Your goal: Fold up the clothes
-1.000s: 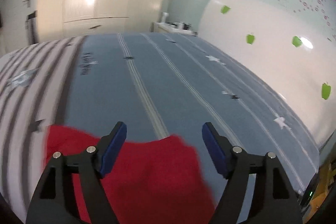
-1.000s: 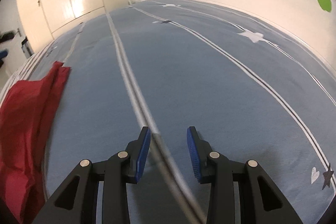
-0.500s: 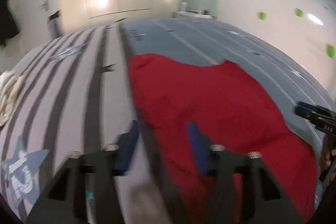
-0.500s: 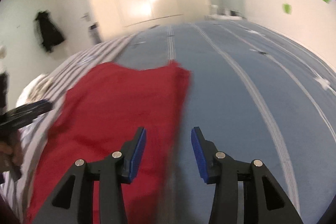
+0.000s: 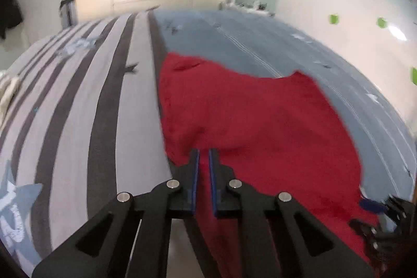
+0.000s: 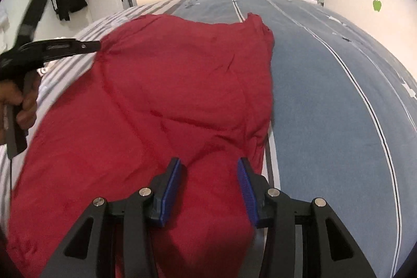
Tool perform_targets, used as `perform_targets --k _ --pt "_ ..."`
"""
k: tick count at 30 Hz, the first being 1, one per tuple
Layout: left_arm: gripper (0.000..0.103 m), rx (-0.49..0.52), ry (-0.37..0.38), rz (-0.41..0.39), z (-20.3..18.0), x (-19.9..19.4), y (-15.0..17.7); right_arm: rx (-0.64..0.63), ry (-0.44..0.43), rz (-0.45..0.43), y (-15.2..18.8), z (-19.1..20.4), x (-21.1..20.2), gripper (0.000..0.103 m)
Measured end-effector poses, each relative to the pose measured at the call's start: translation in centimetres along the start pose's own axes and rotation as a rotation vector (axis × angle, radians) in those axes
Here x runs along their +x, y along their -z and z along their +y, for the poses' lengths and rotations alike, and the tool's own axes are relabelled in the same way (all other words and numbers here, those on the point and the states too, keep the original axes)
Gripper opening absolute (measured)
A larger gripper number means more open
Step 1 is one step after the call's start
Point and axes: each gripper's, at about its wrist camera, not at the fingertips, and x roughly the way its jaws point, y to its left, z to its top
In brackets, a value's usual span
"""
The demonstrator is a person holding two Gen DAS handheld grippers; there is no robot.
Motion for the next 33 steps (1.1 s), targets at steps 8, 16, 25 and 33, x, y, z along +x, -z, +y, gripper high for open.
perform_targets --k 8,16,25,33 --pt "0.007 0.089 -0.034 0.160 -1.3 1.0 4.8 -0.027 0.031 -0.005 0.7 0.1 -1.0 0.041" --pt "0.025 -0.019 -0.020 -0.011 -0.9 -3.3 3.2 -0.001 0.102 -0.138 -6.6 -1.5 0.1 0.046" --pt "0.030 -0.094 -0.076 -0.005 2.5 6.3 -3.1 0.036 0.130 -0.091 -16.7 -1.7 11.4 0.046" --pt "0.030 -0.134 -0.100 -0.048 6.8 8.6 -4.3 0.186 0.181 -0.111 -16.8 -6.8 12.3 0.044"
